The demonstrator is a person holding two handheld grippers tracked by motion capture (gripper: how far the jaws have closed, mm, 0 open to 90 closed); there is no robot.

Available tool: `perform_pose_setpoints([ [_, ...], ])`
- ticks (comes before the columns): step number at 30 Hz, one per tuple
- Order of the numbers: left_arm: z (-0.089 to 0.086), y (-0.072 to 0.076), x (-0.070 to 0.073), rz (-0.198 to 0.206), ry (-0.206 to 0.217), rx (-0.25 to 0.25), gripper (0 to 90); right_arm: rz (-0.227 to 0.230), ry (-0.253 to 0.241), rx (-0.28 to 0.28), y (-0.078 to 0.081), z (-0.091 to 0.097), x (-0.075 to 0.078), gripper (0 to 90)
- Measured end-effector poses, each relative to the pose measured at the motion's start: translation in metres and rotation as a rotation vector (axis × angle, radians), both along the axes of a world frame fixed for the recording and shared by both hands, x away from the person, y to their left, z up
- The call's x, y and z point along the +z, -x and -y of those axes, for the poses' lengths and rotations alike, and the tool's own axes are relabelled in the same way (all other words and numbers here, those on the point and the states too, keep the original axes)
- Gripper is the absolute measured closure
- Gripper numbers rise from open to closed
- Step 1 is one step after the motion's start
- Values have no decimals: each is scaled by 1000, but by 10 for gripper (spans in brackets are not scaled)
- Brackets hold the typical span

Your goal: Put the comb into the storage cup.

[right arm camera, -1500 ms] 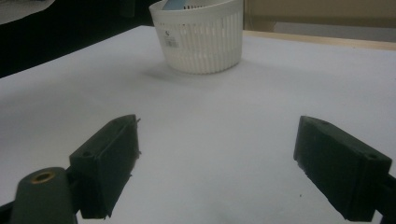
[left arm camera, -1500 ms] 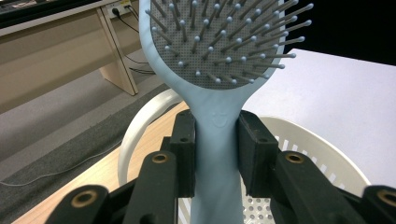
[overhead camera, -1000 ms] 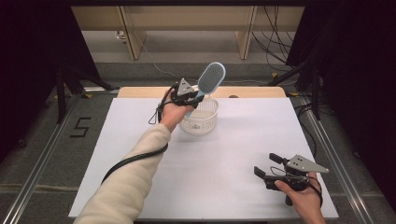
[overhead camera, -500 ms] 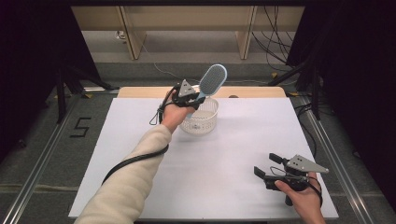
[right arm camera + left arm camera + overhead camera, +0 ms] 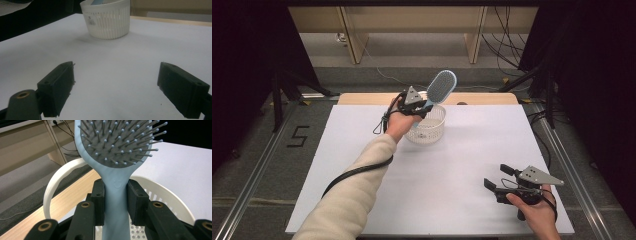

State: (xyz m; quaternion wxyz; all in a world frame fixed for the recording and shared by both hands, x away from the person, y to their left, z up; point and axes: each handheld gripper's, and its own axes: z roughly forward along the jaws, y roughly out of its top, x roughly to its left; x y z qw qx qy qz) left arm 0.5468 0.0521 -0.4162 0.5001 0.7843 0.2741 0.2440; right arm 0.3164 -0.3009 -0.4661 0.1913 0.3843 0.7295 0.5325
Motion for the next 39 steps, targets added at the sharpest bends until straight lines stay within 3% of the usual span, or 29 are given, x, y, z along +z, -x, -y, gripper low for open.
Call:
perform_pose_setpoints([
  [39,12,1,-9,-23,-41,-36,695,-4,-7,2,0,0,0,150],
])
